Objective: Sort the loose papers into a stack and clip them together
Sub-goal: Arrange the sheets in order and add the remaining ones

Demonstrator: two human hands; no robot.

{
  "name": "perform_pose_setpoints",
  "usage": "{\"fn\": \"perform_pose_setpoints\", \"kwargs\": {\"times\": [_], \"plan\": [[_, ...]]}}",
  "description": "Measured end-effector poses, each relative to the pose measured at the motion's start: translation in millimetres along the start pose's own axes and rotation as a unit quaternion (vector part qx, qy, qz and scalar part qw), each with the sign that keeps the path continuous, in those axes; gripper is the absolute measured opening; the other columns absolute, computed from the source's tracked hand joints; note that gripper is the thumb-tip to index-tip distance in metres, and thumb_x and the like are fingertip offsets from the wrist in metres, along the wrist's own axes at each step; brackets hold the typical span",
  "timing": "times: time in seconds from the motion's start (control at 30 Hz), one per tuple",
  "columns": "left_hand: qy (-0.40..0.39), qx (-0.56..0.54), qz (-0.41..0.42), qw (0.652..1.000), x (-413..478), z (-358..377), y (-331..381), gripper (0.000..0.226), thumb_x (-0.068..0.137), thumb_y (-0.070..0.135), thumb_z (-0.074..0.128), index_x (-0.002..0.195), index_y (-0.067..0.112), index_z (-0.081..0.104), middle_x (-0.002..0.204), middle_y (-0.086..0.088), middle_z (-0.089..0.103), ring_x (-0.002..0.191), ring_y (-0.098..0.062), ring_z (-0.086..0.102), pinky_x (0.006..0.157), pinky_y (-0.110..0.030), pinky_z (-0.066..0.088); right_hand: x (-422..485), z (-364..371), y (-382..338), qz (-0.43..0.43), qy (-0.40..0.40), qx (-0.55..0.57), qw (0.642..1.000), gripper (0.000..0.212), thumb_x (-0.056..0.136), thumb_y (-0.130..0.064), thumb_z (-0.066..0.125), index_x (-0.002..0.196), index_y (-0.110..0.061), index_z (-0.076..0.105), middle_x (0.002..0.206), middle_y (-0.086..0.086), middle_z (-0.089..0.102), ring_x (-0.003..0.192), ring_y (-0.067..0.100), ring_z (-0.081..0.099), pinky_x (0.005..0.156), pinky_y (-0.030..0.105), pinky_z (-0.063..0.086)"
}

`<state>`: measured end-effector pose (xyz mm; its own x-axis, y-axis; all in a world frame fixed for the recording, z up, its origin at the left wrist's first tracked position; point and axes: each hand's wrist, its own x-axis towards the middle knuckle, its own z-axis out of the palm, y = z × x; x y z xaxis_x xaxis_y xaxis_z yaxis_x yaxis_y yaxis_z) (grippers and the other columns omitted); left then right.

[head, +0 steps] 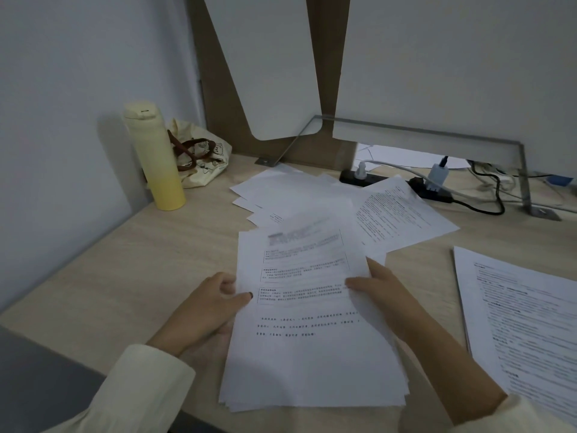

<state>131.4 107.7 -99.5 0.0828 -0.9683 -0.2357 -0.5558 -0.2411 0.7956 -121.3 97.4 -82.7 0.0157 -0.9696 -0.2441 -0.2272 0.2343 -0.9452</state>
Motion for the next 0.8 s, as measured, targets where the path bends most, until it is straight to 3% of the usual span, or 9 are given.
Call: {"fn": "perform_pose_setpoints", "kwargs": {"times": [0.07,0.1,0.2,0.33,0.43,0.5,0.6,0.7,0.8], "plan": [[0.039,-0.044,0.007,0.998,5,0,7,0.063,0.083,0.036,0.064,0.135,0.016,0.036,0.134,-0.002,0.043,0.106,-0.016,0.053,0.085,-0.029,0.048,-8,-5,-16,-0.057,-0.001,0.008,0.998,0.034,0.088,-0.003,0.051,0.107,-0.028,0.061,0.099,-0.009,0.071,0.087,0.013,0.068,0.074,0.03,0.053],[0.042,-0.112,0.012,0.993,6,0,15,0.065,0.081,0.035,0.065,0.135,0.017,0.035,0.131,0.0,0.044,0.107,-0.016,0.054,0.086,-0.03,0.047,-13,-8,-24,-0.085,-0.005,0.021,0.996,0.033,0.089,-0.004,0.051,0.107,-0.029,0.062,0.098,-0.009,0.072,0.085,0.013,0.07,0.073,0.029,0.054],[-0.01,-0.277,0.046,0.96,7,-1,48,0.049,0.082,0.031,0.065,0.125,0.018,0.045,0.116,0.005,0.061,0.096,-0.01,0.064,0.068,-0.021,0.054,-25,-22,-46,-0.155,0.004,0.069,0.986,0.03,0.089,-0.008,0.054,0.106,-0.031,0.064,0.099,-0.004,0.075,0.085,0.016,0.072,0.073,0.032,0.057],[0.037,-0.365,0.142,0.919,0,-10,80,0.023,0.085,0.02,0.06,0.108,0.024,0.059,0.099,0.009,0.073,0.096,-0.013,0.068,0.074,-0.027,0.053,-39,-46,-67,-0.219,0.014,0.117,0.969,0.031,0.084,-0.013,0.058,0.111,-0.028,0.063,0.106,-0.005,0.074,0.092,0.015,0.071,0.075,0.031,0.059],[0.046,-0.38,0.222,0.897,-12,-8,94,0.024,0.085,0.011,0.057,0.104,0.025,0.061,0.093,0.016,0.074,0.089,-0.004,0.069,0.072,-0.022,0.054,-42,-59,-64,-0.219,0.0,0.096,0.971,0.034,0.079,-0.019,0.06,0.112,-0.025,0.063,0.109,-0.008,0.072,0.097,0.009,0.069,0.077,0.022,0.058],[0.033,-0.366,0.237,0.899,-18,2,91,0.027,0.084,0.007,0.057,0.104,0.024,0.062,0.093,0.017,0.074,0.088,-0.002,0.069,0.068,-0.016,0.053,-42,-59,-51,-0.185,-0.011,0.063,0.981,0.031,0.081,-0.018,0.06,0.111,-0.024,0.064,0.108,-0.011,0.073,0.097,0.006,0.068,0.075,0.017,0.056],[0.015,-0.35,0.219,0.911,-22,21,79,0.029,0.084,0.006,0.058,0.107,0.023,0.063,0.098,0.015,0.074,0.094,-0.008,0.069,0.071,-0.018,0.056,-41,-52,-27,-0.143,-0.009,0.037,0.989,0.024,0.084,-0.015,0.06,0.103,-0.03,0.066,0.102,-0.016,0.073,0.098,0.005,0.067,0.082,0.02,0.052],[0.021,-0.338,0.224,0.914,-24,28,79,0.028,0.084,0.009,0.062,0.107,0.026,0.063,0.101,0.013,0.073,0.096,-0.01,0.069,0.079,-0.026,0.057,-41,-50,-24,-0.124,0.044,0.07,0.989,0.021,0.086,-0.013,0.059,0.098,-0.029,0.067,0.098,-0.012,0.074,0.095,0.008,0.069,0.083,0.025,0.053],[0.036,-0.327,0.253,0.91,-25,27,88,0.027,0.084,0.011,0.063,0.103,0.03,0.063,0.096,0.019,0.073,0.09,-0.002,0.068,0.072,-0.018,0.055,-45,-57,-33,-0.147,0.054,0.114,0.981,0.023,0.087,-0.013,0.058,0.105,-0.023,0.067,0.105,-0.005,0.074,0.095,0.011,0.07,0.082,0.029,0.055]]}}
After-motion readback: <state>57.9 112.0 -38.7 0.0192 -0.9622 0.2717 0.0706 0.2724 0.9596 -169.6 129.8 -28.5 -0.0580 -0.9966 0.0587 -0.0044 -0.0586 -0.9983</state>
